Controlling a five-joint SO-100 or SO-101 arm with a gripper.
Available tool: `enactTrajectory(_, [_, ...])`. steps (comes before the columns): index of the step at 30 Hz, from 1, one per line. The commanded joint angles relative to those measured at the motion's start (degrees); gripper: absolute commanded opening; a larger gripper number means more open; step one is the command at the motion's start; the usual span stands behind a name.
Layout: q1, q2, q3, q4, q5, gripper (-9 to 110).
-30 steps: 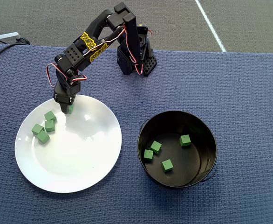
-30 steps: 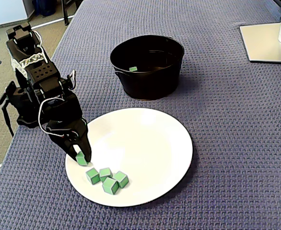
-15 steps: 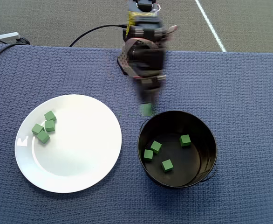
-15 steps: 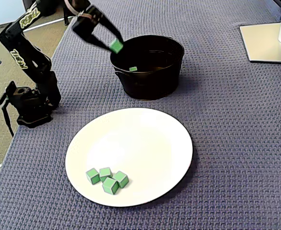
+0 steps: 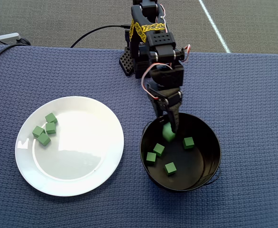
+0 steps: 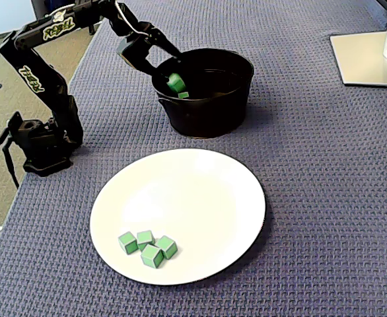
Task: Pick up the items on the white plate and put them in the black container.
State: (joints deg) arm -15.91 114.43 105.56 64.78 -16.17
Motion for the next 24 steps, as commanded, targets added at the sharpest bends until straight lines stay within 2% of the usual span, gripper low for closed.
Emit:
enactTrajectory(1, [5.01, 4.92, -5.63, 1.23, 0.53, 28])
enactTrajectory(3, [9.76, 7.47, -9.32, 3.87, 0.53, 30])
enactTrajectory(5, [18.81, 9.32, -13.97, 7.56, 1.41, 30])
enactTrajectory(9, [53.26, 9.67, -18.9, 13.89, 11.43, 24])
enactTrajectory(12, [69.7, 9.32, -10.55, 12.74, 18.46, 27])
enactTrajectory(16, [78.57, -1.49, -5.27, 12.48, 25.75, 26])
enactTrajectory(20, [78.75, -11.16, -4.57, 12.13, 32.96, 28])
enactTrajectory(24, [77.7, -4.83, 2.2, 15.03, 32.87, 29])
